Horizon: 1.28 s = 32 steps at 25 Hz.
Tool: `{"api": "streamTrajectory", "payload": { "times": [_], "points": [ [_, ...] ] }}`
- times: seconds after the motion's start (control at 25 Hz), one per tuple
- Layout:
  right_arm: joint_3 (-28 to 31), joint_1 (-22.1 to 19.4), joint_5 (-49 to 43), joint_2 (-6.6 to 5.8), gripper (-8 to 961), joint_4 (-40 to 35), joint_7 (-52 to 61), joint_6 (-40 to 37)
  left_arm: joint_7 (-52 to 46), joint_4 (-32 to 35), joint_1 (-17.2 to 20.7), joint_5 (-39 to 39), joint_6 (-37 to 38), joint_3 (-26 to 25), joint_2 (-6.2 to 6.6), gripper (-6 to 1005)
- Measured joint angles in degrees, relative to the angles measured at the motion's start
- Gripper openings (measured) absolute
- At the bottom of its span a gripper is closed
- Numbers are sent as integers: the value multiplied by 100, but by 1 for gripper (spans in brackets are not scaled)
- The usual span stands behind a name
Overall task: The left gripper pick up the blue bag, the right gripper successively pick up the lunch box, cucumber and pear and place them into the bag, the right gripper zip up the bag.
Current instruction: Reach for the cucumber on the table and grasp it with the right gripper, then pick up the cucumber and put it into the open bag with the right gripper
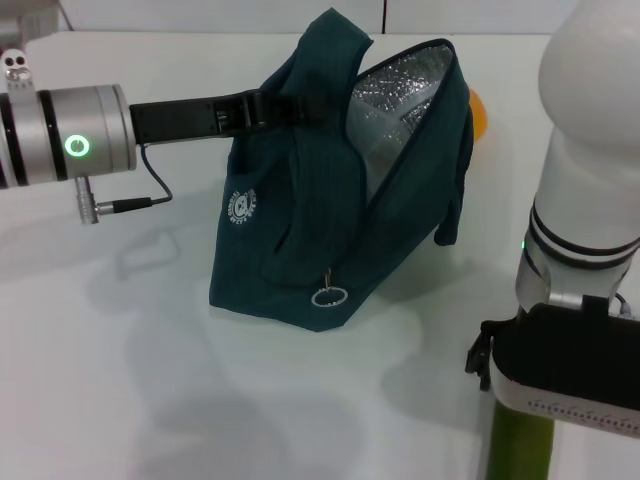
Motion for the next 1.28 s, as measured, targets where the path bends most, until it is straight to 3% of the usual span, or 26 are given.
{"api": "streamTrajectory", "payload": {
  "times": [0.4, 0.64, 0.84, 1.08, 1.28],
  "points": [
    [-118, -8, -76, -7, 787, 87, 11, 141, 3, 1, -20, -3, -14, 0, 2, 67],
    [-154, -8, -92, -7, 574, 75, 40, 264, 3, 2, -47, -3, -59, 0, 2, 67],
    [-52, -6, -98, -6, 571, 43, 56, 309, 3, 2, -54, -3, -66, 0, 5, 67],
    [533, -47, -250, 6, 568, -57, 70, 286, 3, 30, -55, -3, -76, -28, 19, 67],
    [1063, -315, -254, 3, 571, -388, 56, 151, 5, 48, -59, -59, -107, -45, 39, 67]
  ]
}}
